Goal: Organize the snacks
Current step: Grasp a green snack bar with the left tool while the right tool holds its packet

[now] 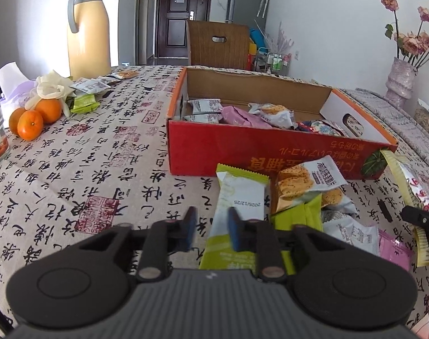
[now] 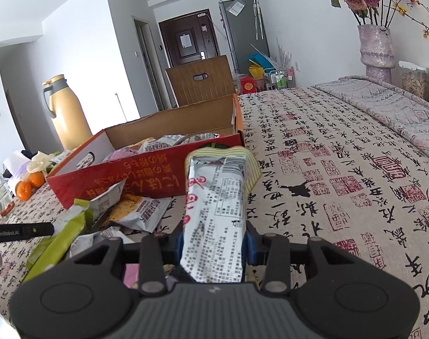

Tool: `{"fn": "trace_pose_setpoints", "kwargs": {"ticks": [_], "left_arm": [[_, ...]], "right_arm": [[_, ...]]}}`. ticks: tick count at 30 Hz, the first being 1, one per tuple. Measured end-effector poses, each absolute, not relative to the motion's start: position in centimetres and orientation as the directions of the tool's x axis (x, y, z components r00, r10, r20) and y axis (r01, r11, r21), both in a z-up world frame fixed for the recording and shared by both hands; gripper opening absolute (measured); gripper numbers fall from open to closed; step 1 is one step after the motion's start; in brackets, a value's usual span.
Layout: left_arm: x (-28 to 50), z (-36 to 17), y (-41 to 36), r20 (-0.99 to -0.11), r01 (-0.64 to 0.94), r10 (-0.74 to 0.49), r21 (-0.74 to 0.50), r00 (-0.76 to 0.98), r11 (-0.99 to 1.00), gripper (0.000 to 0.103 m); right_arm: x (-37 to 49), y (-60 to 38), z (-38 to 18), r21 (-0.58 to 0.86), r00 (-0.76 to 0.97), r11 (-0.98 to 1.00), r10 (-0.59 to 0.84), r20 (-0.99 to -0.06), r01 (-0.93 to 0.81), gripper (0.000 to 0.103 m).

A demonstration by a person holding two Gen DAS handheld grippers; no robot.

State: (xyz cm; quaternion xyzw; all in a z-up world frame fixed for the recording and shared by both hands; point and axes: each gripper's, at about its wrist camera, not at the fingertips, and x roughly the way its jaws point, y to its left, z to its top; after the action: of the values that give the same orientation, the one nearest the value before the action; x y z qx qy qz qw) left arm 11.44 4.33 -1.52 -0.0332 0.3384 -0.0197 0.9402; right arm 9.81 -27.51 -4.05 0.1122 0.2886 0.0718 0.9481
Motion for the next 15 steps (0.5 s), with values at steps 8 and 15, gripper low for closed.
{"fn": "trace_pose_setpoints", "kwargs": {"ticks": [8,15], "left_arm": [[11.96,-1.72,4.17,-0.641,-0.008,-0.020,-0.041,0.767,0.999,0.082],[12.18,-2.18,3.41,-0.656,0.040,-0.048,-0.028,0.754,0.999,0.082]], "right_arm": [[9.80,-27.63,-4.18,0.254,0.822,0.965,0.197,-0.535,-0.066,0.039],[10.03,-27.55,-4.47,0.256,0.817,0.964,0.201,-0.541,-0.067,0.039]]}}
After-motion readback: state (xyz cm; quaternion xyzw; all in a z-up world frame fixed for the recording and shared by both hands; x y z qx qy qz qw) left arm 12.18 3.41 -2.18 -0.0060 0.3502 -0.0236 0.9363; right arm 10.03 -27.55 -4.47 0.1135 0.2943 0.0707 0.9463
